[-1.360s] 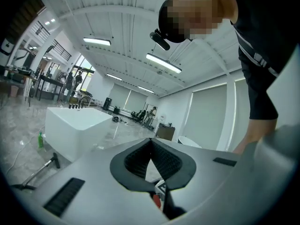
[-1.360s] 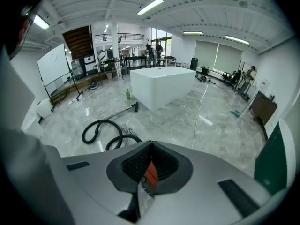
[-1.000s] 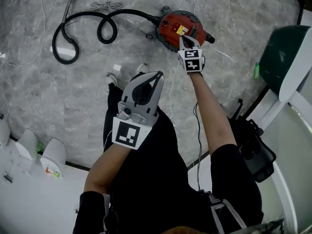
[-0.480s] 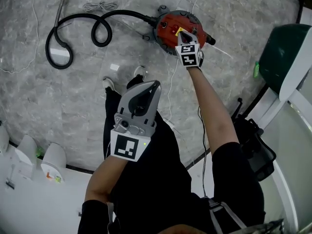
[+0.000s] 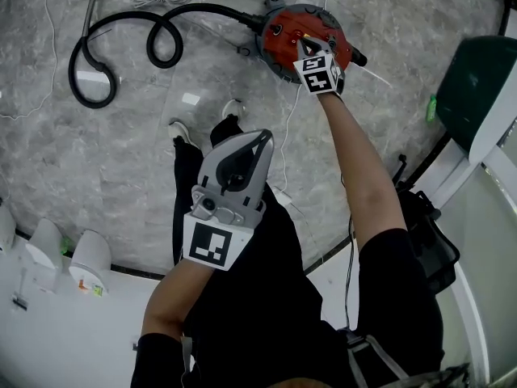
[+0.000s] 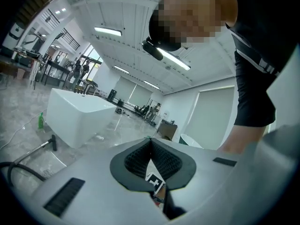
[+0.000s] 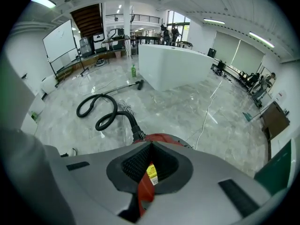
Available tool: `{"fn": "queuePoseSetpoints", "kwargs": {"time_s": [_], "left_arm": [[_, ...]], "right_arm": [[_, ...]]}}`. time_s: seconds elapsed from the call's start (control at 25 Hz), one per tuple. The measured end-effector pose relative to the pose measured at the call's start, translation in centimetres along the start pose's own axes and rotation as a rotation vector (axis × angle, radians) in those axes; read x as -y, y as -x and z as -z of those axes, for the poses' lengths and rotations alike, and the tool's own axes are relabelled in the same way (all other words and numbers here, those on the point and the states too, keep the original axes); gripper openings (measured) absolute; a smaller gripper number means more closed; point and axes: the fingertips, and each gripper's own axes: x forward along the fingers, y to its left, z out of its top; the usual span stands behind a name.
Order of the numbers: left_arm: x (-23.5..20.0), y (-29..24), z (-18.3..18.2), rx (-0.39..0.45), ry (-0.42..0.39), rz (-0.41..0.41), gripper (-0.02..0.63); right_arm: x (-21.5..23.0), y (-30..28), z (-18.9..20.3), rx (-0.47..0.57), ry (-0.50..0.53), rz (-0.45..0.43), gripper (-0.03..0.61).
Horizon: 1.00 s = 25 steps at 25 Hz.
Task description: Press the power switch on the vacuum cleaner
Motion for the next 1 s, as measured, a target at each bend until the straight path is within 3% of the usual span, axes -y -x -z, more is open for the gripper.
{"fn": "queuePoseSetpoints", "kwargs": {"time_s": [0.12,0.36,0.76,1.0], "left_arm": [[-1.3,0.3,-0.1,0.016,0.026,-0.023,0.014],[-2.3,0.8,-0.2,0.032,0.006,-0.053,0.014],[-2.7,1.6,1.2,0.018,0.011,-0.043,0.014],[-3.2,1.7,1.7,0.022,0.024,-0.076,0.014]], "right_arm": [[-0.1,-1.3,0.5,-0.038,-0.001,0.002,0.018],[0.1,-3.1,1.6,-0.085,0.032,0.017,0.018],[1.2,-4.9,2.3,-0.116,-0.018,0.031,0.018],[1.4,-5.7,2.4,-0.136,-0.044,0.026,0.018]]}}
